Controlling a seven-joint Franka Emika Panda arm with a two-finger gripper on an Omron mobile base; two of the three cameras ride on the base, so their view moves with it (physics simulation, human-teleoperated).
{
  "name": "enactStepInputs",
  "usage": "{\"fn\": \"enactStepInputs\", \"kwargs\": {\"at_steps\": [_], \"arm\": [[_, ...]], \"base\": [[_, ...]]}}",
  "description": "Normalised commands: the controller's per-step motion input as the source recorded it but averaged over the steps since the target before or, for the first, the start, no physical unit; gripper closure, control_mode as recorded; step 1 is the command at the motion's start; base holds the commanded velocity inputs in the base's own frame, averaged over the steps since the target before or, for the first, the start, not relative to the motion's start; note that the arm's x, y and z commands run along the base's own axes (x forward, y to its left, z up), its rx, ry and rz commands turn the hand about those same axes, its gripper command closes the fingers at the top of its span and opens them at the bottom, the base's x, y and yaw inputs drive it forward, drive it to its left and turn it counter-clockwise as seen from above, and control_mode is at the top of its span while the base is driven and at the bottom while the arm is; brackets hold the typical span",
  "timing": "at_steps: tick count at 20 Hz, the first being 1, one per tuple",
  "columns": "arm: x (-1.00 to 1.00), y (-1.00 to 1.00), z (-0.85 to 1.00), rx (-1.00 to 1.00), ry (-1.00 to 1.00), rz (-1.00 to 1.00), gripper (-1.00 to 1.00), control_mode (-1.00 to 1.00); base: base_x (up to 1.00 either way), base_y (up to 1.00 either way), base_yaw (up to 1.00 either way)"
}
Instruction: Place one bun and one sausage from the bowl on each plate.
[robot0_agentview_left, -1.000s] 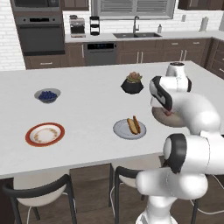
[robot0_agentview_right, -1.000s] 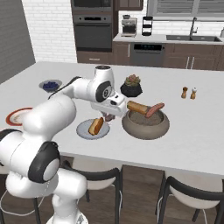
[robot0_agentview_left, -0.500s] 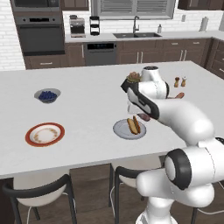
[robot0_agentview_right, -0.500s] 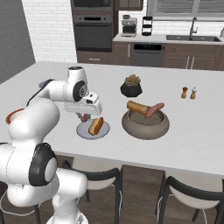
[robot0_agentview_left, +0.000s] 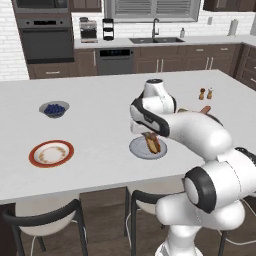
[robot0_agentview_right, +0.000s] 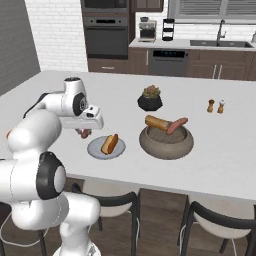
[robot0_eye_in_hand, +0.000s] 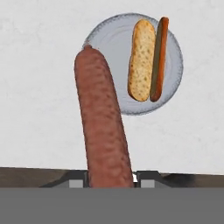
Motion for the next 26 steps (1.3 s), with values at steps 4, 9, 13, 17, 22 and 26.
{"fn": "enactStepInputs", "kwargs": {"at_steps": [4, 9, 13, 17, 22, 26], "arm": [[0.44, 0.0, -0.54, 0.02, -0.01, 0.0, 1.0, -1.0], [0.18, 0.0, -0.72, 0.03, -0.03, -0.02, 1.0, -1.0], [0.11, 0.0, -0.61, 0.02, -0.08, -0.09, 1.0, -1.0], [0.23, 0.02, -0.25, 0.0, -0.09, -0.28, 1.0, -1.0], [0.25, 0.05, -0.1, 0.0, -0.05, -0.3, 1.0, -1.0], [0.29, 0.0, 0.0, 0.0, 0.0, -0.04, 1.0, -1.0]], "base": [[0.0, 0.0, 0.0], [0.0, 0.0, 0.0], [0.0, 0.0, 0.0], [0.0, 0.0, 0.0], [0.0, 0.0, 0.0], [0.0, 0.0, 0.0]]}}
